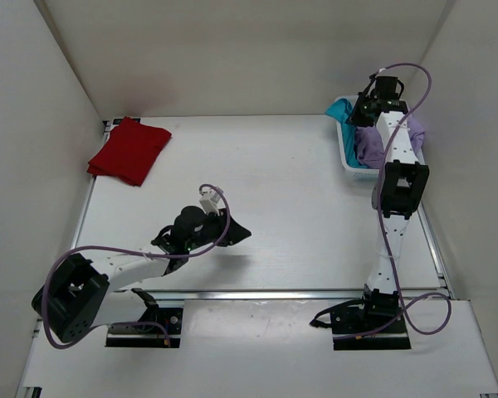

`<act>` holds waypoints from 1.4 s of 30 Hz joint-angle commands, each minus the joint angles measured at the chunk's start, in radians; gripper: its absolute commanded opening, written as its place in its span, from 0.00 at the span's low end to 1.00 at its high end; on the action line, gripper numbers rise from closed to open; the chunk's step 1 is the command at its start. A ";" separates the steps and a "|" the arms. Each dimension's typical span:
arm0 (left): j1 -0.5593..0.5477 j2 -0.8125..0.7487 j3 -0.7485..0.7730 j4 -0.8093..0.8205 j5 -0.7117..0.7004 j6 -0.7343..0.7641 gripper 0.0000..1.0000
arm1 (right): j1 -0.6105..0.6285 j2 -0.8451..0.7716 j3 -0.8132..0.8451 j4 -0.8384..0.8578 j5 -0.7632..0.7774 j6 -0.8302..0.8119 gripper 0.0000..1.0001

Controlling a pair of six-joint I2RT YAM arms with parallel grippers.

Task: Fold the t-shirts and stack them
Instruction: Grab crumpled tshirt from bin with the right arm, then move the tshirt to the center of the board

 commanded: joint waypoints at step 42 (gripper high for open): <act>0.581 -0.420 0.021 -0.368 0.029 0.048 0.32 | 0.743 -0.479 -0.396 0.364 -0.170 0.046 0.00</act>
